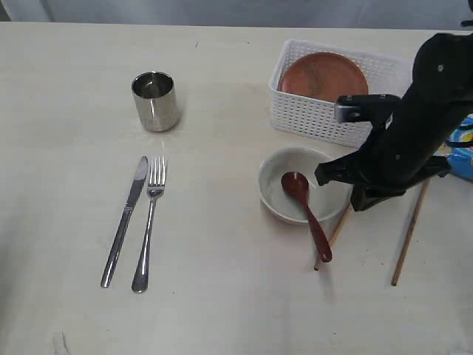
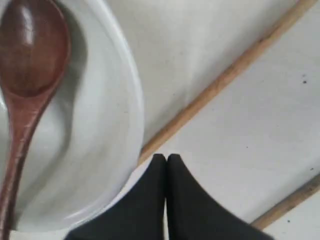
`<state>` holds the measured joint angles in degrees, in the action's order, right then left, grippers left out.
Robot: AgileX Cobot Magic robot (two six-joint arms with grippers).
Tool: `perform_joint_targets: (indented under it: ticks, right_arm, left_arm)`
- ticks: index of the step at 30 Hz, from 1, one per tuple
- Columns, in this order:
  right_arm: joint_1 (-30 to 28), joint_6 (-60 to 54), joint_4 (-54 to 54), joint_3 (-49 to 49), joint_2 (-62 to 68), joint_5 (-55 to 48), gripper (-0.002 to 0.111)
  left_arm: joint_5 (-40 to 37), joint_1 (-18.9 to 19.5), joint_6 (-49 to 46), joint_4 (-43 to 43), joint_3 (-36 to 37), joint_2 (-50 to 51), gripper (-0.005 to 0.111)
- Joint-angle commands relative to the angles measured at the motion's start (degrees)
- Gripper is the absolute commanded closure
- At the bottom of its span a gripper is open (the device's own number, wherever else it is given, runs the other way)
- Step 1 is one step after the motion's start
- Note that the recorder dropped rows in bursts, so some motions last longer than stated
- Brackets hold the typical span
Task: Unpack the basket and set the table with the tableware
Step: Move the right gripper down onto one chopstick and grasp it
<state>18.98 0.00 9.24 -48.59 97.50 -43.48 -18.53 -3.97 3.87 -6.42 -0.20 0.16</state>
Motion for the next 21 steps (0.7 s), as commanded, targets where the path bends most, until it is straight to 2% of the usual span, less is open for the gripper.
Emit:
perform_joint_targets:
  ticks: [1,4,8,9,11,21]
  right_arm:
    - [-0.18,2.48,-2.36,-0.31,-5.53,3.84,0.108]
    - [-0.18,2.47,-2.04,-1.52,-6.81,4.39,0.098]
    - [-0.03,1.89,-1.61,-3.85,-5.94,4.15,0.065]
    - [0.06,1.89,-1.48,-4.36,-5.39,4.0,0.06]
    - [0.57,1.52,-0.89,-4.83,-4.44,3.77,0.059]
    - [0.8,-0.53,1.48,-4.82,2.71,3.99,0.072]
  left_arm:
    - [0.03,0.11,0.03,0.65,0.2,-0.16,0.107]
    - [0.03,0.11,0.03,0.65,0.2,-0.16,0.107]
    - [0.03,0.11,0.03,0.65,0.2,-0.16,0.107]
    - [0.03,0.11,0.03,0.65,0.2,-0.16,0.107]
    - [0.03,0.11,0.03,0.65,0.2,-0.16,0.107]
    - [0.03,0.11,0.03,0.65,0.2,-0.16,0.107]
